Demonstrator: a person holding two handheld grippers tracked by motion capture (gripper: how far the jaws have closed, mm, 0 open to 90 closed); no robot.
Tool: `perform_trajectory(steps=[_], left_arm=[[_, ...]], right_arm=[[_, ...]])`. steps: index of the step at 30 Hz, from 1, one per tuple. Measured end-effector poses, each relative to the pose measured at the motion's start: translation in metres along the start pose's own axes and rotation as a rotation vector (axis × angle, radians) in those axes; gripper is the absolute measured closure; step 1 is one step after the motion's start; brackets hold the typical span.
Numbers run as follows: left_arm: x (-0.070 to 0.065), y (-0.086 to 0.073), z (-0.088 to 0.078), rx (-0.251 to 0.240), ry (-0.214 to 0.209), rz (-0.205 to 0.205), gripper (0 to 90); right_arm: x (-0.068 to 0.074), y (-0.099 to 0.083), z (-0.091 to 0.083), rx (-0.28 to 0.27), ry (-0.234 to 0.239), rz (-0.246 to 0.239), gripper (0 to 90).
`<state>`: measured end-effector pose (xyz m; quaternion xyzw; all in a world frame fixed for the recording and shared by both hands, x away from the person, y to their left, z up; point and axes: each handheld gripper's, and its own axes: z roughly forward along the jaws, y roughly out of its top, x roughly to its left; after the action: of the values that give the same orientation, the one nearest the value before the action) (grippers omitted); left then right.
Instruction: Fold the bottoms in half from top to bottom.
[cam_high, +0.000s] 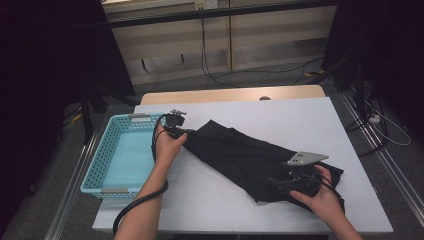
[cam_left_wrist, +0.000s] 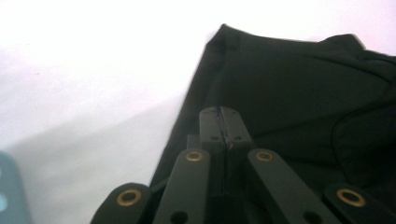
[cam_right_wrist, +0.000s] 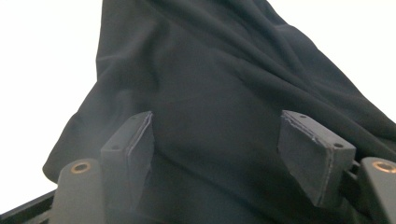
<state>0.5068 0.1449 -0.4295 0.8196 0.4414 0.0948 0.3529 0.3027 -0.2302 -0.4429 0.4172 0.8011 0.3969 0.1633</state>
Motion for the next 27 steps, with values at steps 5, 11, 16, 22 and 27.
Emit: perform_trajectory(steps=[5,11,16,22,27], left_arm=[[0.003,0.002,0.005,-0.032,0.023,0.006,77.6],[-0.002,0.009,0.021,-0.056,-0.003,0.015,54.4],[-0.009,0.008,0.039,-0.051,-0.035,0.027,55.0],[-0.016,0.006,0.04,0.001,-0.04,0.016,86.3],[-0.018,0.011,0.038,0.002,0.0,0.023,89.4]], right_arm=[[-0.005,-0.001,0.0,0.005,-0.016,0.024,27.4],[-0.005,-0.001,-0.001,0.004,-0.009,0.024,27.4],[-0.005,-0.001,-0.001,0.005,-0.007,0.022,27.3],[-0.007,-0.002,0.001,0.013,-0.01,0.036,27.3],[-0.011,-0.002,-0.003,0.002,-0.022,0.049,27.3]])
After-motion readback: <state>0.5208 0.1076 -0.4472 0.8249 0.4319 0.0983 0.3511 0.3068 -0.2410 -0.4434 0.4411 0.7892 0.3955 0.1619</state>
